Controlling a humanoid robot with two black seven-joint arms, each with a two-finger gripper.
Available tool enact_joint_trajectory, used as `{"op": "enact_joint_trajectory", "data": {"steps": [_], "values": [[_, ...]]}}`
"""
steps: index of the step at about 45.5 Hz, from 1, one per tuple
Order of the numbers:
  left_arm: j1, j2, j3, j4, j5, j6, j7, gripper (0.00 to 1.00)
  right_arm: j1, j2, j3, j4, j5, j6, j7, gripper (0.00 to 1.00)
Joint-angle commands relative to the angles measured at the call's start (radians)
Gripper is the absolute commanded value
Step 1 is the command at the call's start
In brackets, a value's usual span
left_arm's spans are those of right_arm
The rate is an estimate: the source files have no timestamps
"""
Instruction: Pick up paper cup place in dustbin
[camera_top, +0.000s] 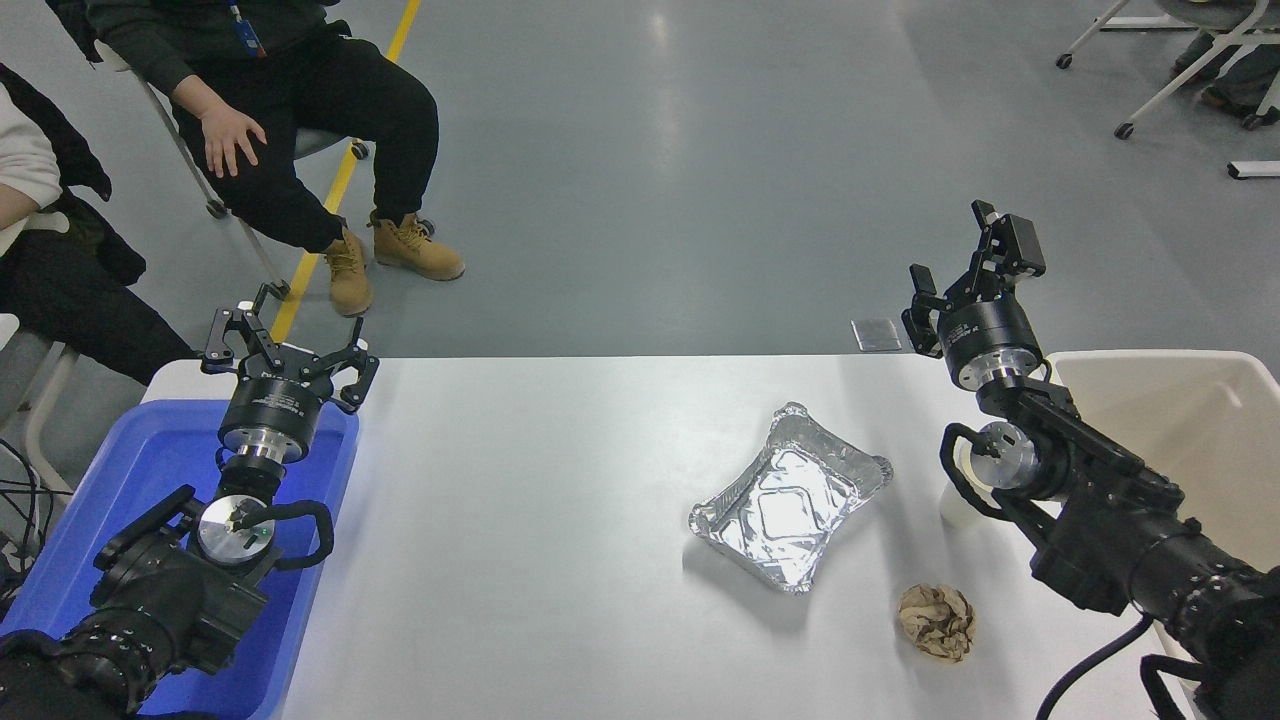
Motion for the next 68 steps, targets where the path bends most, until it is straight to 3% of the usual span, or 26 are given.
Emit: {"op": "enact_joint_trajectory", "data": {"steps": [1,23,41,48,61,68], "values": [[0.000,0.000,0.000,0.000,0.000,0.000,0.000,0.99,0.008,-0.002,-0.002,-0.001,0.000,-0.011,-0.001,1.00],[0.000,0.001,0.000,0.000,0.000,0.000,0.000,0.99,-0.003,-0.012,-0.002,0.008,0.000,-0.012,0.000,1.00],[-0.001,0.000,0.000,0.000,0.000,0.000,0.000,0.99,0.026,-0.146,-0.163,0.016,0.003,-0.012,-0.005,1.00],[0.000,0.000,0.000,0.000,0.000,0.000,0.000,0.99,0.081,-0.255,-0.324,0.021,0.005,-0.011,-0.008,1.00],[-0.001,0.000,0.000,-0.001,0.000,0.000,0.000,0.99,0.319,-0.416,-0.852,0.139,0.034,-0.011,-0.008,1.00],[-0.001,0.000,0.000,0.000,0.000,0.000,0.000,0.99,0.500,-0.447,-1.120,0.214,0.034,-0.011,-0.009,1.00]]}}
